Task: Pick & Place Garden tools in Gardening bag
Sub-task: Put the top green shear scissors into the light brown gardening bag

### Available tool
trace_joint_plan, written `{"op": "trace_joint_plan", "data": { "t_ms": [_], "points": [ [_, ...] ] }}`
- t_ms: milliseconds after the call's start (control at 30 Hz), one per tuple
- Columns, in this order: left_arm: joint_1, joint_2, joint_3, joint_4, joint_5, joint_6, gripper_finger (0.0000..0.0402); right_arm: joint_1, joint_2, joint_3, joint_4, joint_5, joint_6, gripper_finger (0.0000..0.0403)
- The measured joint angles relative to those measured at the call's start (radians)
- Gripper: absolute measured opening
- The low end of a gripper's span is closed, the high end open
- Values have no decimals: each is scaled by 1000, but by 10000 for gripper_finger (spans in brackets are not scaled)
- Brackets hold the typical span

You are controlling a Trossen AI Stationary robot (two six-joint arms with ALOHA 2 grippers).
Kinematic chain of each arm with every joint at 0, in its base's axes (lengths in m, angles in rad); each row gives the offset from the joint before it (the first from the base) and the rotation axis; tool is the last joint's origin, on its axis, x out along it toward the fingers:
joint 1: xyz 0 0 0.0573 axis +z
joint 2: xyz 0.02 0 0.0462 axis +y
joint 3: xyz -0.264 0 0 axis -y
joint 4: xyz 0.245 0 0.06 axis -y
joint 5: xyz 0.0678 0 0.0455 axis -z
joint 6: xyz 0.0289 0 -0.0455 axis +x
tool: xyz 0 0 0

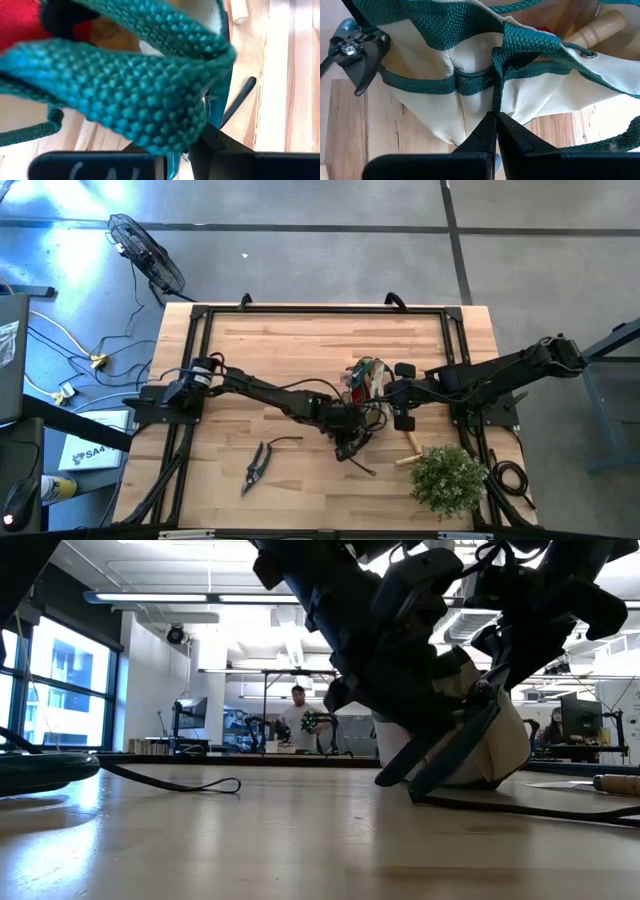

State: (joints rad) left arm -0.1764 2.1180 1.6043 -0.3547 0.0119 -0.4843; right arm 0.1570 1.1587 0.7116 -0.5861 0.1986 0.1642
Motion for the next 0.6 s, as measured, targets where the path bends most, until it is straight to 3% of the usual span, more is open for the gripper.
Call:
{"op": "trace_joint_plan", "data": {
  "t_ms": [333, 600],
  "points": [
    [0, -6, 0, 9, -6, 1, 33, 0, 0, 0, 0, -8, 1, 3],
    [-8, -57, 52, -88, -25, 29, 33, 0, -33, 0, 1, 115, 1, 3]
  ]
}}
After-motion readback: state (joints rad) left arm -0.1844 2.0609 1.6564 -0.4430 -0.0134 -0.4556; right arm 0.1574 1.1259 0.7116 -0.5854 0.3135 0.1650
